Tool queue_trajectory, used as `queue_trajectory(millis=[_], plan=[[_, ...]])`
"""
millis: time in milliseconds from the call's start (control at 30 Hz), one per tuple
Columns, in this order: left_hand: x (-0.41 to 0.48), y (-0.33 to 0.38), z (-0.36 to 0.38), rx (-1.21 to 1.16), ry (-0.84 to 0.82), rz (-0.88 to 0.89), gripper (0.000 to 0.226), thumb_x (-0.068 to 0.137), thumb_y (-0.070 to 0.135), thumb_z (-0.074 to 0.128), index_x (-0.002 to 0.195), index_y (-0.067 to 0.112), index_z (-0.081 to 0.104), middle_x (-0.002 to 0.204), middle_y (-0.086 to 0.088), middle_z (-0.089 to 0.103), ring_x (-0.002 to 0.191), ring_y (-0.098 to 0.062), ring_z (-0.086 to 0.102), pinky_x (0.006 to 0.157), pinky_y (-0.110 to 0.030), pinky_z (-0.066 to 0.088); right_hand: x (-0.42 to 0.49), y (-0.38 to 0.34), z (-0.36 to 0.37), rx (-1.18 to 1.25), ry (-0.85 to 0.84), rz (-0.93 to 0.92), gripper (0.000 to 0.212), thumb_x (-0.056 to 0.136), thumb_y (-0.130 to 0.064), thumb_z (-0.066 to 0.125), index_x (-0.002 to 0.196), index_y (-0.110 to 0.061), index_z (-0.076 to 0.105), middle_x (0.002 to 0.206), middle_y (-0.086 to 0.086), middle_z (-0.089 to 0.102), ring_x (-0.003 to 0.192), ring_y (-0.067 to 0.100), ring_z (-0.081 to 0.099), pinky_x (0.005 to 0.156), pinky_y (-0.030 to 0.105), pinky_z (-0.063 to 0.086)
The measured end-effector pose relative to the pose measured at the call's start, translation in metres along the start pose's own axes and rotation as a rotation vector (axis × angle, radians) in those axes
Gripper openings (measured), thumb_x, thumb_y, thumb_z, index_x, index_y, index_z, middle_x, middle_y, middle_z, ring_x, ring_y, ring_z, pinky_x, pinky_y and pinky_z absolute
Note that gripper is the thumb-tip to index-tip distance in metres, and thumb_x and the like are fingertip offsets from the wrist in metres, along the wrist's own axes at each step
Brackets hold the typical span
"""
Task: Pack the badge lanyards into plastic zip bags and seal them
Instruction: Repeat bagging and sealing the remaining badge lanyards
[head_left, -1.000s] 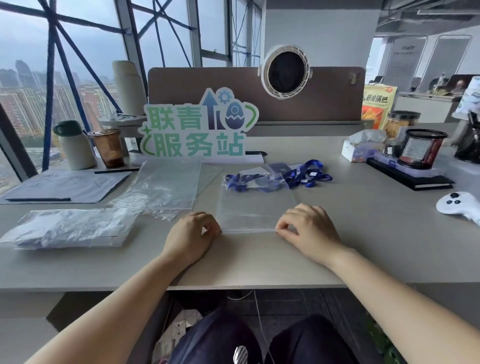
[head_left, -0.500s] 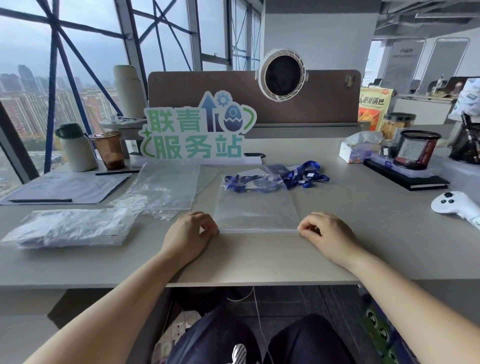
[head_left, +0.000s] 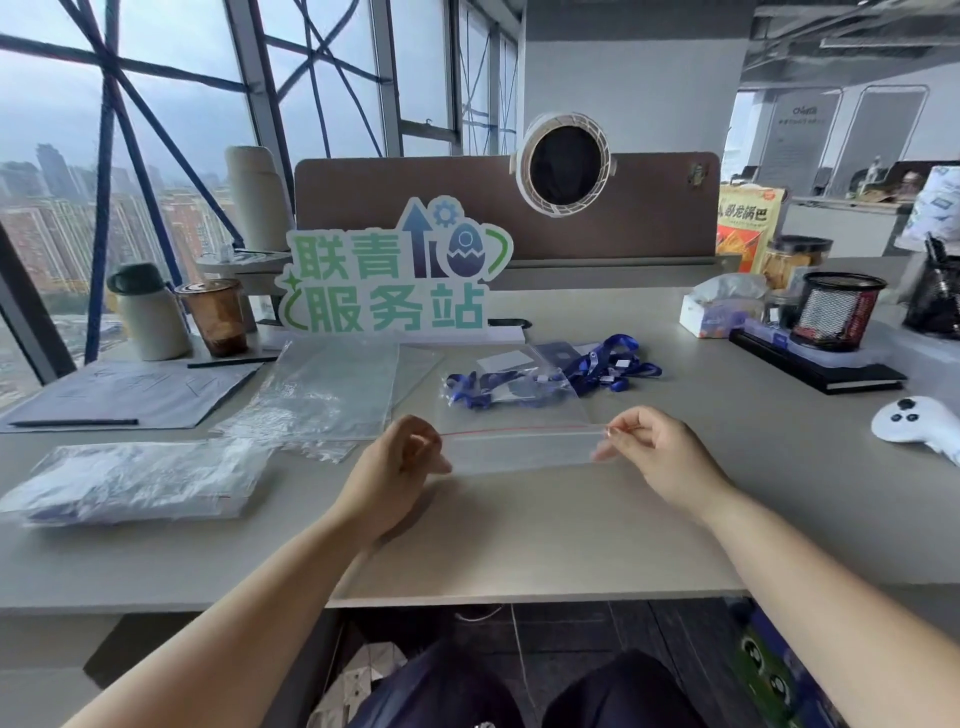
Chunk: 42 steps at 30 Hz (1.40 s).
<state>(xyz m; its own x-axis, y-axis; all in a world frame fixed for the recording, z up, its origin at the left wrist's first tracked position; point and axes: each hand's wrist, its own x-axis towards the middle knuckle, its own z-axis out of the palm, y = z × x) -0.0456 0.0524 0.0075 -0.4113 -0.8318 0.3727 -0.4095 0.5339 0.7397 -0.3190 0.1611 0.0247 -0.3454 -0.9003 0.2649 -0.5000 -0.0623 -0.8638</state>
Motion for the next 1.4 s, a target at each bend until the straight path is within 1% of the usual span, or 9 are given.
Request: queue_trajectory(millis=[167, 300, 500, 700, 800, 933, 1100, 1200, 1400], plan=[[0.036, 0.004, 0.01, 0.182, 0.018, -0.157, 0.008, 0.096, 0.031, 0.044, 0.089, 0.033, 0.044, 0.075, 0.007, 0.068, 0.053, -0.012, 0.066, 0.062, -0.031, 0.053, 0.036, -0.001, 0.014, -0.011, 0.078, 0.123, 0.009, 0.095, -0.017, 0.052, 0.093, -0.008, 0.053, 0.068, 0.01, 0.069, 0.054, 0.03, 0.066, 0.062, 0.033, 0.052], [0.058, 0.004, 0.022, 0.542, 0.075, -0.185, 0.012, 0.097, 0.035, 0.04, 0.103, 0.029, 0.048, 0.097, 0.002, 0.068, 0.084, -0.025, 0.063, 0.063, -0.03, 0.042, 0.061, 0.006, 0.025, -0.348, 0.076, 0.167, 0.012, 0.094, -0.028, 0.051, 0.084, -0.021, 0.052, 0.068, -0.004, 0.069, 0.045, 0.016, 0.063, 0.059, 0.029, 0.051], [0.079, -0.008, 0.028, 0.746, 0.051, -0.232, 0.02, 0.094, 0.044, 0.044, 0.106, 0.03, 0.05, 0.107, 0.004, 0.067, 0.098, -0.025, 0.062, 0.066, -0.03, 0.039, 0.088, 0.018, 0.033, -0.683, 0.139, 0.137, 0.018, 0.088, -0.042, 0.056, 0.09, -0.025, 0.053, 0.092, -0.005, 0.066, 0.085, 0.024, 0.062, 0.069, 0.029, 0.045], [0.081, -0.016, 0.022, 0.629, 0.072, -0.003, 0.017, 0.09, 0.046, 0.051, 0.101, 0.033, 0.055, 0.11, 0.007, 0.057, 0.1, -0.02, 0.059, 0.082, -0.033, 0.038, 0.094, 0.029, 0.029, -0.653, 0.141, -0.131, 0.019, 0.085, -0.034, 0.064, 0.087, -0.021, 0.05, 0.087, -0.005, 0.056, 0.078, 0.021, 0.058, 0.068, 0.031, 0.044], [0.076, -0.021, 0.016, 0.486, -0.115, 0.121, 0.061, 0.079, 0.076, 0.026, 0.105, 0.037, 0.065, 0.119, 0.014, 0.06, 0.112, -0.013, 0.054, 0.088, -0.03, 0.033, 0.091, 0.029, 0.016, -0.337, -0.182, -0.14, 0.015, 0.082, -0.037, 0.068, 0.089, -0.024, 0.064, 0.099, -0.007, 0.062, 0.091, 0.012, 0.058, 0.088, 0.033, 0.048], [0.062, -0.022, 0.012, 0.533, -0.342, 0.13, 0.107, 0.053, 0.098, 0.006, 0.127, 0.036, 0.053, 0.138, 0.021, 0.048, 0.133, -0.002, 0.035, 0.108, -0.033, 0.025, 0.074, 0.024, -0.004, -0.367, -0.553, 0.012, 0.058, 0.071, -0.04, 0.077, 0.125, -0.034, 0.056, 0.135, -0.024, 0.041, 0.129, -0.005, 0.032, 0.105, 0.016, 0.022], [0.054, -0.019, 0.013, 0.605, -0.403, 0.075, 0.123, 0.039, 0.102, 0.021, 0.141, 0.036, 0.033, 0.149, 0.015, 0.034, 0.139, -0.006, 0.026, 0.116, -0.034, 0.015, 0.07, 0.035, 0.009, -0.375, -0.349, -0.082, 0.025, 0.09, -0.02, 0.06, 0.113, -0.029, 0.066, 0.138, -0.011, 0.05, 0.139, 0.002, 0.023, 0.113, 0.021, 0.019], [0.056, -0.012, 0.014, 0.571, -0.348, 0.048, 0.104, 0.05, 0.096, 0.037, 0.135, 0.036, 0.038, 0.139, 0.01, 0.048, 0.129, -0.016, 0.042, 0.108, -0.032, 0.027, 0.069, 0.03, 0.014, -0.3, -0.29, -0.078, 0.019, 0.094, -0.022, 0.054, 0.104, -0.03, 0.068, 0.123, -0.012, 0.062, 0.13, 0.004, 0.042, 0.106, 0.022, 0.032], [0.061, -0.02, 0.006, 0.302, -0.076, 0.008, 0.009, 0.089, 0.031, 0.059, 0.087, 0.039, 0.055, 0.091, 0.012, 0.071, 0.091, -0.014, 0.068, 0.077, -0.034, 0.053, 0.068, 0.007, -0.005, -0.17, -0.319, -0.102, 0.01, 0.087, -0.033, 0.063, 0.096, -0.03, 0.065, 0.104, -0.012, 0.068, 0.104, 0.006, 0.06, 0.096, 0.029, 0.045]])
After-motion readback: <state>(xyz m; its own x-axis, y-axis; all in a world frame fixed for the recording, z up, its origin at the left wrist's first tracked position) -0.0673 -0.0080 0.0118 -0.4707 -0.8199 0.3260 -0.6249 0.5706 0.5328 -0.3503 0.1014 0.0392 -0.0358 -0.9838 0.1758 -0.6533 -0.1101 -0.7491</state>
